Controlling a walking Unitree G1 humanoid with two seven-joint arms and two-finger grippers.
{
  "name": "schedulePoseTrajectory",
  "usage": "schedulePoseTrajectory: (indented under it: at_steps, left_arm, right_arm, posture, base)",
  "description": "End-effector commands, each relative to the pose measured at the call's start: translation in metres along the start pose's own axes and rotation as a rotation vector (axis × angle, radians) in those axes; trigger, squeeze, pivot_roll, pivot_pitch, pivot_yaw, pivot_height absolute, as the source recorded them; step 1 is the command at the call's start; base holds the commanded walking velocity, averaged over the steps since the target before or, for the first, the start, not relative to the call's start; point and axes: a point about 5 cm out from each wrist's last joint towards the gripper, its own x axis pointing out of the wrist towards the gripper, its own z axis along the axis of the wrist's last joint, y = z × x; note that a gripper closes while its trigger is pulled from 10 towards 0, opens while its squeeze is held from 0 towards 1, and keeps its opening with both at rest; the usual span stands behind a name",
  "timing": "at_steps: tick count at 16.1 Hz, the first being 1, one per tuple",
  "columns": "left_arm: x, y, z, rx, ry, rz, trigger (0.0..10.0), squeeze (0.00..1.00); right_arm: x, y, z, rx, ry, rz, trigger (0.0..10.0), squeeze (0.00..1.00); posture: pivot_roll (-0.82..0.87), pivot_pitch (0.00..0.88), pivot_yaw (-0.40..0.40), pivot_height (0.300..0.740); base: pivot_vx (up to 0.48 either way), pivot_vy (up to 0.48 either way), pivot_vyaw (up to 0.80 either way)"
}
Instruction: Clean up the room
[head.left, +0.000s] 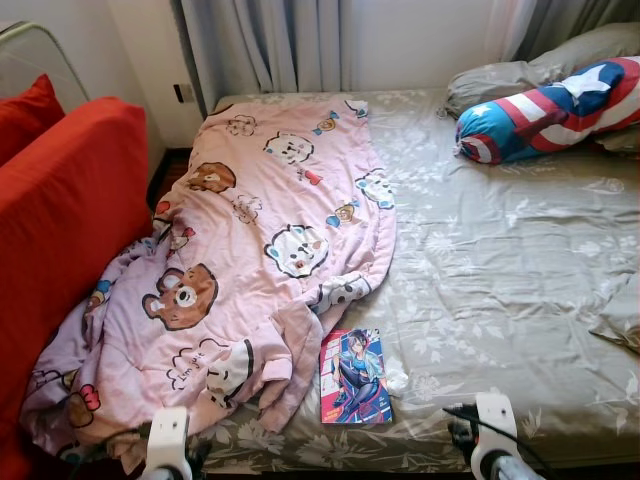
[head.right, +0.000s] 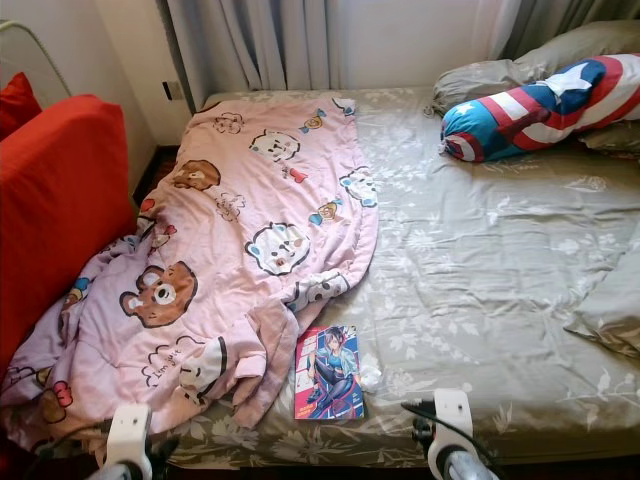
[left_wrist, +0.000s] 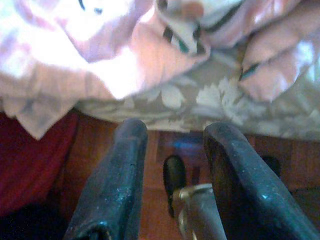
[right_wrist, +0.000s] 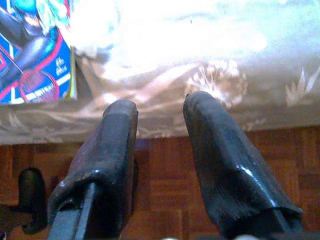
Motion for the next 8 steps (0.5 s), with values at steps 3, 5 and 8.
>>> schedulePoseTrajectory:
  at_steps: [3, 5, 8]
  left_arm:
    - [0.002, 0.005, 0.024, -0.033, -0.128, 0.009, 10.0, 0.00]
    - [0.003, 0.007, 0.048, -0.037, -0.251, 0.015, 10.0, 0.00]
    - [0.001, 0.000, 0.079, -0.032, -0.421, -0.018, 10.0, 0.00]
  right_arm:
    - [0.003, 0.007, 0.015, 0.016, -0.085, 0.022, 10.0, 0.00]
    - [0.005, 0.013, 0.036, 0.016, -0.192, 0.051, 10.0, 0.00]
    - [0.003, 0.021, 0.072, -0.039, -0.389, 0.092, 10.0, 0.00]
  posture:
    - [-0.01, 0.083, -0.017, 0.740]
    - [-0.02, 0.088, -0.021, 0.740]
    - [-0.02, 0.091, -0.025, 0.740]
  base:
    - [0.000, 0.000, 0.00]
    - [0.000, 0.000, 0.00]
    - [0.000, 0.000, 0.00]
